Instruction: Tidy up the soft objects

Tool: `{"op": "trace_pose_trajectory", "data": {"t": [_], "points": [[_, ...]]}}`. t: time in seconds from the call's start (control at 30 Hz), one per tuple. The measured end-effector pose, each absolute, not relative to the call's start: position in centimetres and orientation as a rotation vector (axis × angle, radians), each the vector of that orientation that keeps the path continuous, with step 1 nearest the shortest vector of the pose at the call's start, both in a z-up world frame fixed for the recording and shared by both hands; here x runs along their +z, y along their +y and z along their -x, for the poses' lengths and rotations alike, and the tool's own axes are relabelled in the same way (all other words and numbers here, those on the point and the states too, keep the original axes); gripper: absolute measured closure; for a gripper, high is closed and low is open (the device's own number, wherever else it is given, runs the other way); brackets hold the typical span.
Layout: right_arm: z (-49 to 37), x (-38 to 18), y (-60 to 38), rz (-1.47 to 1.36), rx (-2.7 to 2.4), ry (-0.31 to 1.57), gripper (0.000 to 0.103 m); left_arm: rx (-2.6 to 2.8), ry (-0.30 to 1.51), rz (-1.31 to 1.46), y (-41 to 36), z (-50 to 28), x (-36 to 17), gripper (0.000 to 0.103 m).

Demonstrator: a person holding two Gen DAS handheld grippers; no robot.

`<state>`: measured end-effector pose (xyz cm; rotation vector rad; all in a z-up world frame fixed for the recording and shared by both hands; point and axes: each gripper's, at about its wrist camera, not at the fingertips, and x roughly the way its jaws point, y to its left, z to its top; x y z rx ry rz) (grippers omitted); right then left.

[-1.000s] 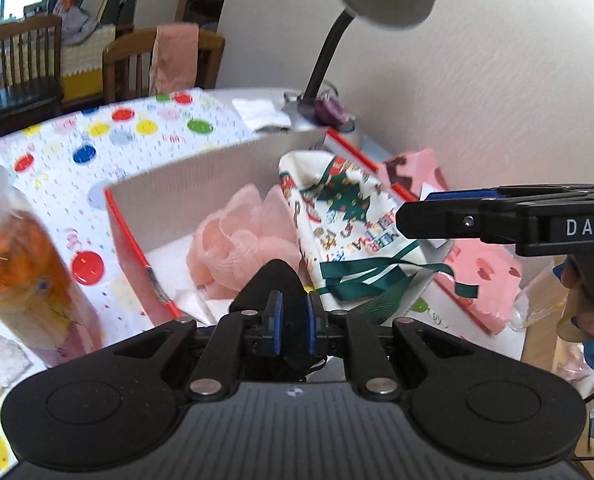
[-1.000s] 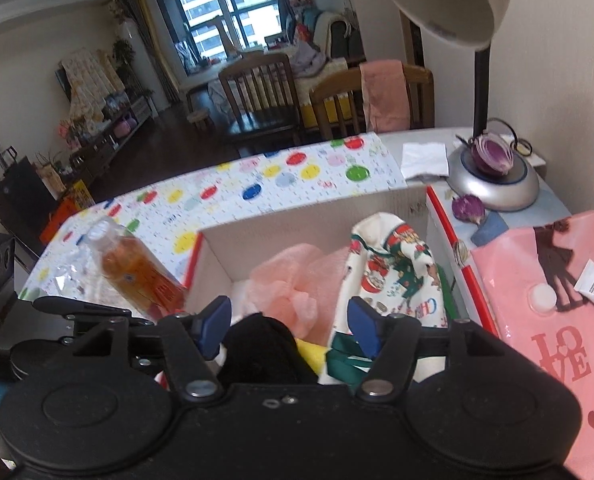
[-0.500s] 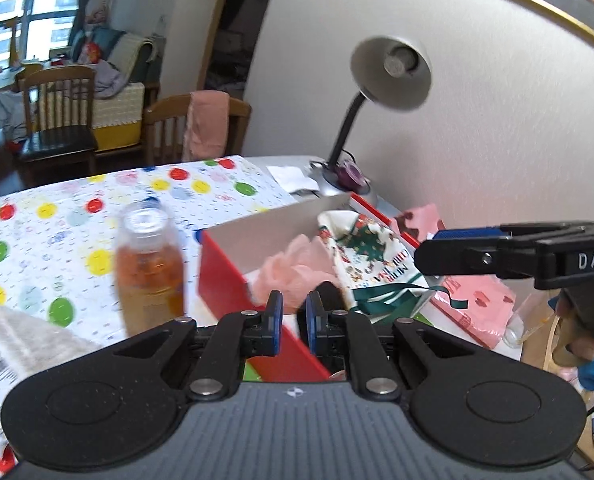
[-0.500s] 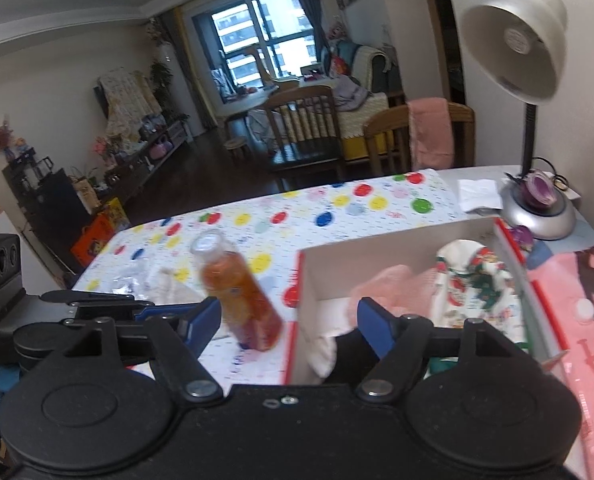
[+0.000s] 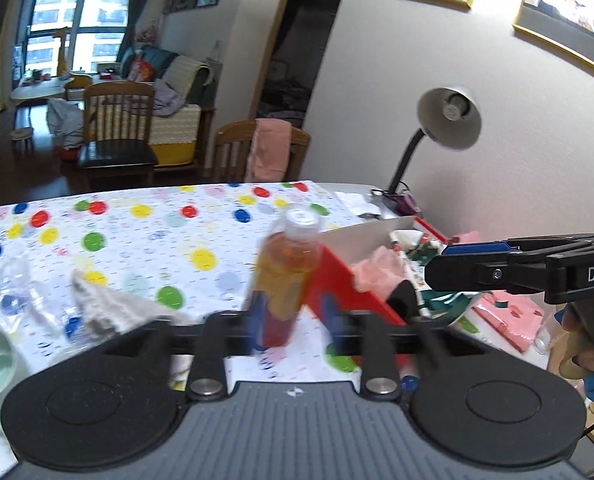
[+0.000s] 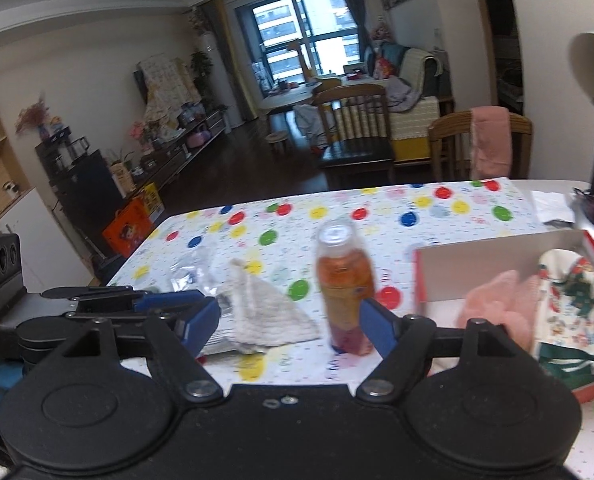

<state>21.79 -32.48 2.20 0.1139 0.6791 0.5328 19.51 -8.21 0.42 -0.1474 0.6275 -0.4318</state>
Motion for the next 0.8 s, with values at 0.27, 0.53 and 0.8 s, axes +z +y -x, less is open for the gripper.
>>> {"op": "trace_pose_trajectory", "data": {"t": [0.27,0.53,0.8], "points": [[-23.1,1.9,-26.8,-0.074,0.578,0.705,0.021,-0.349,0.618,0.13,-2.4,-17.8,-1.2,0.019],[-26.0,0.3,-21.0,-0.014,0.599,0.782,0.012,-0.31,0.646,0.134,1.7,-18.4,-3.8,0.002],[-30.0,-2.9,-16.3,0.084,0.599,0.884,0.008,-0.322,0.678,0.105,2.9,-20.2,-7.0,0.0]]}}
